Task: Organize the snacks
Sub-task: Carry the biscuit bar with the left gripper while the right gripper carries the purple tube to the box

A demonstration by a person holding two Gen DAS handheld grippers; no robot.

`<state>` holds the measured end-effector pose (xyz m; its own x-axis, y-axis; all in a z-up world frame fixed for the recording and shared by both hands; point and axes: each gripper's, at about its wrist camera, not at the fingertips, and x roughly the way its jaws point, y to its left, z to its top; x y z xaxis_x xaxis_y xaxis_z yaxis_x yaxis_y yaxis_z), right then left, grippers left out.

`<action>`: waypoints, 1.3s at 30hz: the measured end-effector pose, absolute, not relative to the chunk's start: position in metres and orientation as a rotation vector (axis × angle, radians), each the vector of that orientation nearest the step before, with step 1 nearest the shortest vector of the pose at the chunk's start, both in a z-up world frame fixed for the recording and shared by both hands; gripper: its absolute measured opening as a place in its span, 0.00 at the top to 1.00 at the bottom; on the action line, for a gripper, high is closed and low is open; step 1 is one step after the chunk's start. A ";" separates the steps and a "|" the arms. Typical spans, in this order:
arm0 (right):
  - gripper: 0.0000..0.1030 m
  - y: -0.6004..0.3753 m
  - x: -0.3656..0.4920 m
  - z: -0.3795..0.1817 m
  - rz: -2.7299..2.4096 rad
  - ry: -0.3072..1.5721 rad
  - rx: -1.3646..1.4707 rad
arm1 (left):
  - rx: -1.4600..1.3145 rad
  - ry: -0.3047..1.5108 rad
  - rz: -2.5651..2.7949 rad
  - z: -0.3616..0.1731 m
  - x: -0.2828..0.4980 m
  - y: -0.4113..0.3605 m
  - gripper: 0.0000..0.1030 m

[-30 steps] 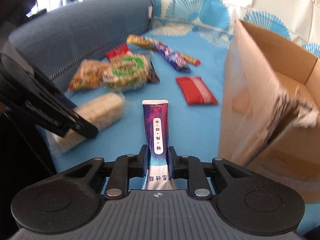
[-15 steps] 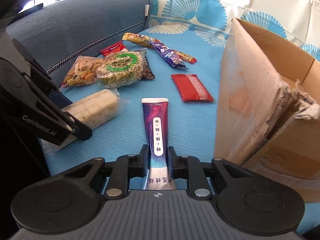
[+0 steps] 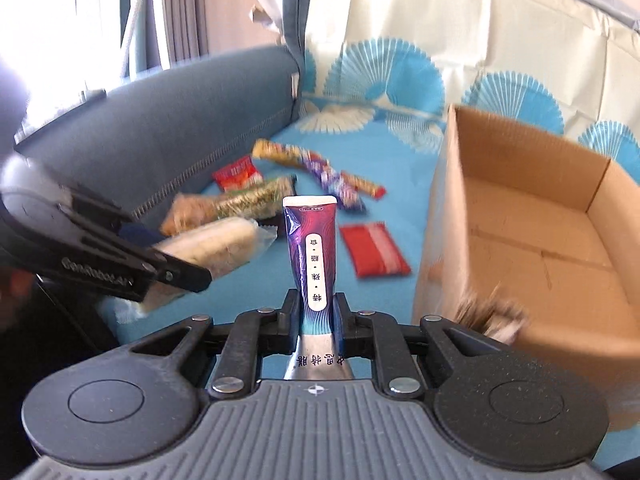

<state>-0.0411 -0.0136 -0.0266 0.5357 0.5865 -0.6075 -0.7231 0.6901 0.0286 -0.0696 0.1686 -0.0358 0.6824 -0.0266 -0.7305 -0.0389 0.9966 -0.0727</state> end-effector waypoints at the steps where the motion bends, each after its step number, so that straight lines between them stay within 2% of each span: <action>1: 0.83 -0.017 -0.042 -0.019 0.798 0.610 -0.237 | -0.098 0.791 0.007 -0.033 -0.074 0.171 0.62; 7: 0.83 -0.048 -0.043 0.009 0.867 0.517 -0.187 | -0.163 0.712 0.040 -0.024 -0.084 0.181 0.62; 19: 0.83 -0.079 -0.043 0.001 0.857 0.458 -0.030 | -0.241 0.635 0.104 -0.010 -0.102 0.194 0.62; 30: 0.83 -0.086 -0.026 0.003 0.823 0.431 0.035 | -0.239 0.642 0.165 0.003 -0.101 0.166 0.62; 39: 0.83 -0.117 0.002 0.008 0.704 0.395 0.160 | -0.268 0.579 0.133 0.039 -0.057 0.122 0.62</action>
